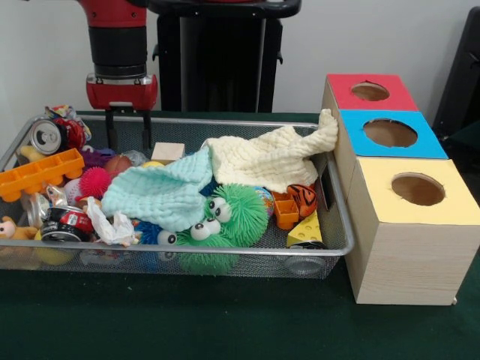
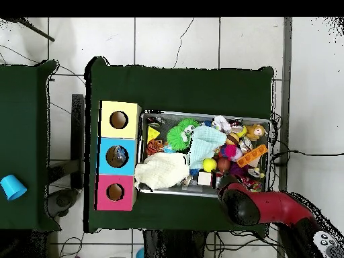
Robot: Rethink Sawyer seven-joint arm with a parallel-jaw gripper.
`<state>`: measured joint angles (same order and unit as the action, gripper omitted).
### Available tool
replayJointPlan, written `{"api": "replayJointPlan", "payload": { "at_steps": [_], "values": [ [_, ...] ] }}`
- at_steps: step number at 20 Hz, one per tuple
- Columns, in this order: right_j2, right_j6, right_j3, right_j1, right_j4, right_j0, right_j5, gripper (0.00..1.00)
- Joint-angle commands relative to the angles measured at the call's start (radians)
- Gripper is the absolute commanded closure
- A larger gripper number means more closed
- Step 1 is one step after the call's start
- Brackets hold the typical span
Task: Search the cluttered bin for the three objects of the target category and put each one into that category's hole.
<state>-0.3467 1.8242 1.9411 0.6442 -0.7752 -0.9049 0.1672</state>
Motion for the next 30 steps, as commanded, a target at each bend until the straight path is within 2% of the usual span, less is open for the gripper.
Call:
{"api": "replayJointPlan", "payload": {
  "at_steps": [1,14,18,23,30],
  "values": [
    [-0.016,0.047,-0.092,-0.039,-0.005,-0.016,-0.022,0.00],
    [-0.011,0.051,-0.097,-0.044,-0.015,-0.013,-0.040,0.00],
    [0.000,0.055,-0.132,-0.076,-0.021,-0.005,-0.048,0.00],
    [-0.035,0.018,-0.164,-0.083,0.004,-0.021,0.019,0.00],
    [-0.022,0.033,-0.176,-0.090,-0.003,-0.009,-0.004,0.00]
  ]
}}
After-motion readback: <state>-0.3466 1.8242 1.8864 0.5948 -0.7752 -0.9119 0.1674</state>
